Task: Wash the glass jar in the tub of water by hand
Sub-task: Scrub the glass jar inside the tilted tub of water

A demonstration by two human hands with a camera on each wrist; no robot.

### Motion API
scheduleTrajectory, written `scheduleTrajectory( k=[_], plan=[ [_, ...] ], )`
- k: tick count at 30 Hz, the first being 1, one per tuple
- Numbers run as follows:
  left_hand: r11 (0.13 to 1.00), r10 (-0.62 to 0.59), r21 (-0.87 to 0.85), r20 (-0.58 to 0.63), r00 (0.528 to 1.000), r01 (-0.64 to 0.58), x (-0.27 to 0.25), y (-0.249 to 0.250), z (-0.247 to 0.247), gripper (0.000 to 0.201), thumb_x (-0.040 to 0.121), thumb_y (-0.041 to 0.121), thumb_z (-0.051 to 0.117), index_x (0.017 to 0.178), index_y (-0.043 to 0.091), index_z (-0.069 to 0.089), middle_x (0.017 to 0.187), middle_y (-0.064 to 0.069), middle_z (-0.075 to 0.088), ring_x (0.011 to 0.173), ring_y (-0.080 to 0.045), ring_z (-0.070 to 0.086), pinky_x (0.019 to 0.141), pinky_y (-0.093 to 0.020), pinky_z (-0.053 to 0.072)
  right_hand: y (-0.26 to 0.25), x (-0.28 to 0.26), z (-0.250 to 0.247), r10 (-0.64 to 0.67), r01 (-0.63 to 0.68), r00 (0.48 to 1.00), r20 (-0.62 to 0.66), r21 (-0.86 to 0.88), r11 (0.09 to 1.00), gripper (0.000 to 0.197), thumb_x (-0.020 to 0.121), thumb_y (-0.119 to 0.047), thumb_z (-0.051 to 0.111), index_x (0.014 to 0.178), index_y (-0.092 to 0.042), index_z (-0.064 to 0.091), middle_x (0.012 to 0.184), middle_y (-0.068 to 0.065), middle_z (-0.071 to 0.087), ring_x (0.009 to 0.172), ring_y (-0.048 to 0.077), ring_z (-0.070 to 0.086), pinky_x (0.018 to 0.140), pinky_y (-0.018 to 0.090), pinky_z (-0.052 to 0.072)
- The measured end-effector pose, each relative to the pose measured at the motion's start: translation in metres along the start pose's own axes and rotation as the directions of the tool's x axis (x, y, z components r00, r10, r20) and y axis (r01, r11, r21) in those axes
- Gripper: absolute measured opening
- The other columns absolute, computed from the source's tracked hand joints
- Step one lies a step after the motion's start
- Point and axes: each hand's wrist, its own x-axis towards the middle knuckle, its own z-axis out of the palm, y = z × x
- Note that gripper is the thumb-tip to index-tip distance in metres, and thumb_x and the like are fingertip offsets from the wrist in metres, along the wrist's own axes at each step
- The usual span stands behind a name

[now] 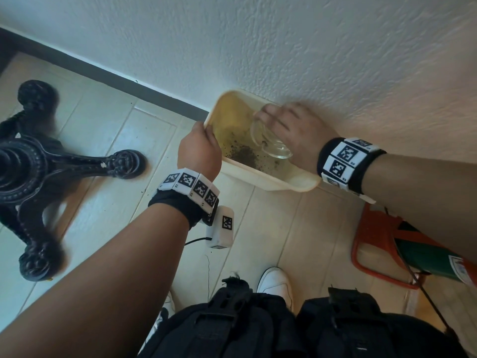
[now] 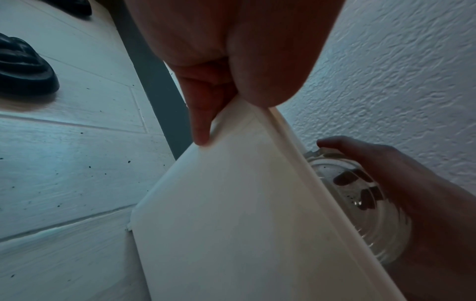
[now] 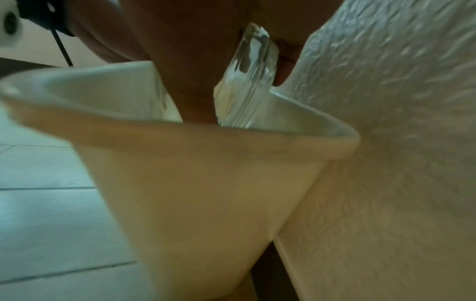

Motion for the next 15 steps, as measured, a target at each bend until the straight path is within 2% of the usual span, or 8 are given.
scheduleTrajectory(
  k=[1,3,5,6,7,10,13,15],
  plan=[
    [1.0,0.001,-0.002,-0.002,1.0,-0.001,0.0,0.0,0.0,0.024,0.104,0.024,0.034,0.089,0.011,0.047,0.074,-0.004,0.051,0.065,-0.025,0.045,0.061,-0.031,0.03,-0.005,-0.003,-0.001,-0.025,0.025,1.0,-0.001,-0.007,1.0,0.088,0.076,-0.007,0.065,0.153,-0.008,0.022,0.152,0.015,0.035,0.119,0.04,0.047,0.098,0.053,0.043],
    [1.0,-0.005,-0.008,0.002,1.0,0.005,0.0,0.0,0.0,0.027,0.104,0.024,0.034,0.094,0.007,0.052,0.075,-0.004,0.052,0.066,-0.025,0.046,0.062,-0.031,0.031,-0.022,-0.01,0.002,-0.113,0.113,0.994,0.01,-0.024,0.993,0.059,0.091,-0.015,0.034,0.149,-0.004,0.035,0.146,0.019,0.045,0.115,0.042,0.052,0.098,0.053,0.046],
    [1.0,-0.006,-0.006,0.012,1.0,0.006,-0.001,0.001,-0.001,0.026,0.104,0.023,0.034,0.092,0.008,0.05,0.074,-0.004,0.052,0.065,-0.025,0.045,0.061,-0.031,0.03,-0.034,-0.014,0.007,-0.197,0.196,0.98,-0.028,-0.049,0.979,0.066,0.095,-0.01,0.003,0.142,-0.002,0.048,0.139,0.02,0.055,0.107,0.041,0.058,0.093,0.048,0.048],
    [1.0,-0.003,-0.001,0.016,1.0,0.003,-0.001,0.001,0.0,0.024,0.104,0.024,0.034,0.09,0.01,0.047,0.074,-0.004,0.051,0.065,-0.024,0.044,0.061,-0.031,0.029,-0.034,-0.015,0.008,-0.228,0.226,0.973,-0.025,-0.069,0.972,0.071,0.095,-0.009,-0.004,0.141,-0.002,0.049,0.138,0.02,0.056,0.107,0.041,0.059,0.092,0.048,0.048],
    [1.0,-0.002,0.005,0.017,1.0,0.002,-0.001,0.002,0.0,0.023,0.104,0.024,0.034,0.088,0.012,0.045,0.074,-0.004,0.051,0.064,-0.024,0.044,0.06,-0.031,0.029,-0.03,-0.015,0.007,-0.224,0.222,0.975,-0.016,-0.071,0.972,0.069,0.094,-0.008,-0.001,0.142,-0.001,0.048,0.139,0.021,0.054,0.109,0.042,0.058,0.092,0.049,0.048],
    [1.0,-0.002,0.001,0.011,1.0,0.002,-0.002,0.002,0.001,0.022,0.104,0.023,0.034,0.088,0.012,0.045,0.073,-0.003,0.05,0.063,-0.024,0.043,0.06,-0.031,0.028,-0.016,-0.011,0.004,-0.188,0.182,0.981,-0.051,-0.103,0.978,0.057,0.092,-0.005,0.024,0.146,0.001,0.04,0.143,0.024,0.049,0.115,0.043,0.053,0.097,0.051,0.045],
    [1.0,-0.005,-0.011,0.014,1.0,0.005,-0.003,0.003,0.002,0.022,0.104,0.024,0.033,0.087,0.013,0.044,0.066,0.0,0.047,0.055,-0.02,0.041,0.055,-0.028,0.027,-0.023,-0.011,0.008,-0.316,0.3,0.946,-0.07,-0.181,0.937,0.06,0.095,-0.007,0.012,0.14,0.001,0.051,0.134,0.02,0.059,0.116,0.033,0.051,0.099,0.043,0.041],
    [1.0,-0.01,-0.013,0.023,1.0,0.01,-0.002,0.003,0.002,0.022,0.104,0.023,0.033,0.087,0.013,0.042,0.061,0.005,0.041,0.051,-0.011,0.037,0.051,-0.028,0.023,-0.02,-0.012,0.004,-0.318,0.293,0.939,-0.128,-0.185,0.938,0.07,0.096,-0.006,-0.002,0.136,0.002,0.055,0.131,0.021,0.062,0.112,0.031,0.048,0.096,0.04,0.038]
  ],
)
